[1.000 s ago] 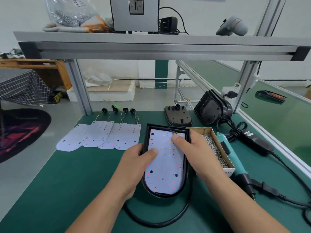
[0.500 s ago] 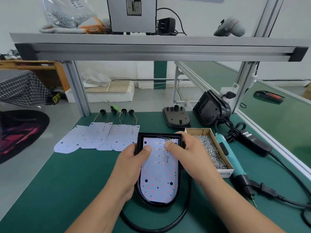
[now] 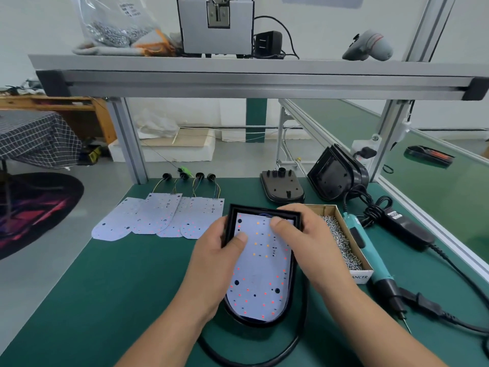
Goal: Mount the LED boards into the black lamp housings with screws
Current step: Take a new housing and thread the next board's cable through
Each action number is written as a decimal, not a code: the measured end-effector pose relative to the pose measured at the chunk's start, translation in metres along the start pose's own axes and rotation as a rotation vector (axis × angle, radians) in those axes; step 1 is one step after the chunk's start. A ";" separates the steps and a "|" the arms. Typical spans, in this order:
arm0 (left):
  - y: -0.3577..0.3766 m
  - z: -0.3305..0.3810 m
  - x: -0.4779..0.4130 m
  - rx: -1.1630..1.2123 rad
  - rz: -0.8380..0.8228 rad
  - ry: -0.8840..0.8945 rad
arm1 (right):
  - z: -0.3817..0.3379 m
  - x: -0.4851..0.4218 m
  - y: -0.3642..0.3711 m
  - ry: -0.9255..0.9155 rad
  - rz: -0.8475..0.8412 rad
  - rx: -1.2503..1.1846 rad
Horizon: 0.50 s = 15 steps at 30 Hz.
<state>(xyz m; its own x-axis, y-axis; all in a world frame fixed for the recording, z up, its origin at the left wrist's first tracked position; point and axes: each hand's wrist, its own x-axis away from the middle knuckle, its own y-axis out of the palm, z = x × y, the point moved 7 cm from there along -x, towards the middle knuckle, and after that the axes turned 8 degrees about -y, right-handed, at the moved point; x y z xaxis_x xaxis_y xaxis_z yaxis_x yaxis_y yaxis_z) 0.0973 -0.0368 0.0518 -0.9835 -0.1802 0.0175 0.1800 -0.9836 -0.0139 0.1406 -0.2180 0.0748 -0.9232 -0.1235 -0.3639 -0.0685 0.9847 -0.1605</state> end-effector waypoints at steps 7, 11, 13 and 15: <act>-0.011 -0.005 -0.004 -0.044 0.034 -0.065 | -0.005 0.004 0.012 0.008 -0.135 -0.015; -0.008 -0.003 -0.002 -0.028 0.041 -0.065 | -0.017 0.008 0.013 -0.110 -0.113 0.099; -0.010 -0.003 -0.003 0.059 0.024 -0.040 | -0.029 0.011 0.019 -0.193 -0.153 -0.007; -0.006 -0.006 -0.008 0.297 -0.083 -0.118 | -0.028 0.008 0.011 -0.137 -0.104 -0.182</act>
<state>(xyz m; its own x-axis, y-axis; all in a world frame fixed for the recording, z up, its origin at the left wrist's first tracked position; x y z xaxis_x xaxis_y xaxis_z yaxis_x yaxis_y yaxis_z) 0.1038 -0.0293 0.0455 -0.9890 -0.0823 0.1225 0.1144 -0.9519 0.2842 0.1220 -0.2043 0.0961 -0.8486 -0.2286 -0.4771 -0.2386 0.9703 -0.0404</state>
